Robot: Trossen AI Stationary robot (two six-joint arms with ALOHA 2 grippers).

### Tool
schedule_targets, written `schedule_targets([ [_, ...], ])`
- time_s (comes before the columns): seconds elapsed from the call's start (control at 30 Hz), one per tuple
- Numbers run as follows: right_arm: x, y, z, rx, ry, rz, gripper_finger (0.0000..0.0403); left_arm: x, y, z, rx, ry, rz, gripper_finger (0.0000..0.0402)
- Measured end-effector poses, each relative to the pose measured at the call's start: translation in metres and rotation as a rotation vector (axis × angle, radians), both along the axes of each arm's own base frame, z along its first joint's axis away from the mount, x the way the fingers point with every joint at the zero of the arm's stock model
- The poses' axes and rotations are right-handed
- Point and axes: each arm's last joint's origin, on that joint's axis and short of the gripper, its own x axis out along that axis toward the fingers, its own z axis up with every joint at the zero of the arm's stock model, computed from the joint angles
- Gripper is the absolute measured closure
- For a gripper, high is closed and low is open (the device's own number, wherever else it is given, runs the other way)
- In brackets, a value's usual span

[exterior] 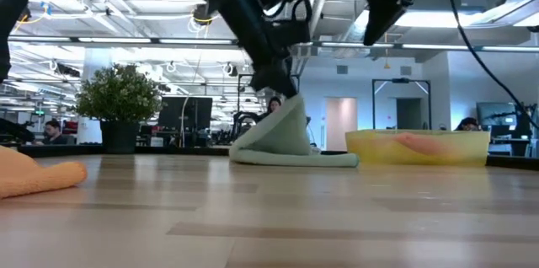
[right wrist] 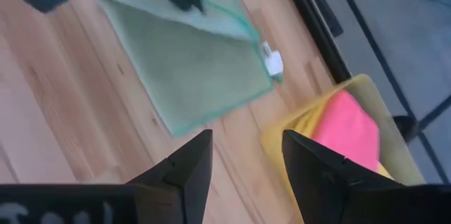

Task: Fold microfiber towels
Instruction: Fold the light green towel

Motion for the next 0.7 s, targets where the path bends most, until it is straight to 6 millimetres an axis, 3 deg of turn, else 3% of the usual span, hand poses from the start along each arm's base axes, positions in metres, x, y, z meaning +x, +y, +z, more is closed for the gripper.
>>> schedule_targets([
  [0.23,-0.015,-0.001,0.001,0.005,-0.021,-0.013,0.0214,0.013,0.002,0.018,-0.053,-0.168,-0.088,0.0401],
  [0.7,-0.023,0.001,0.008,0.007,-0.050,-0.005,0.0214,0.024,0.004,-0.011,-0.082,-0.142,-0.081,0.0401],
])
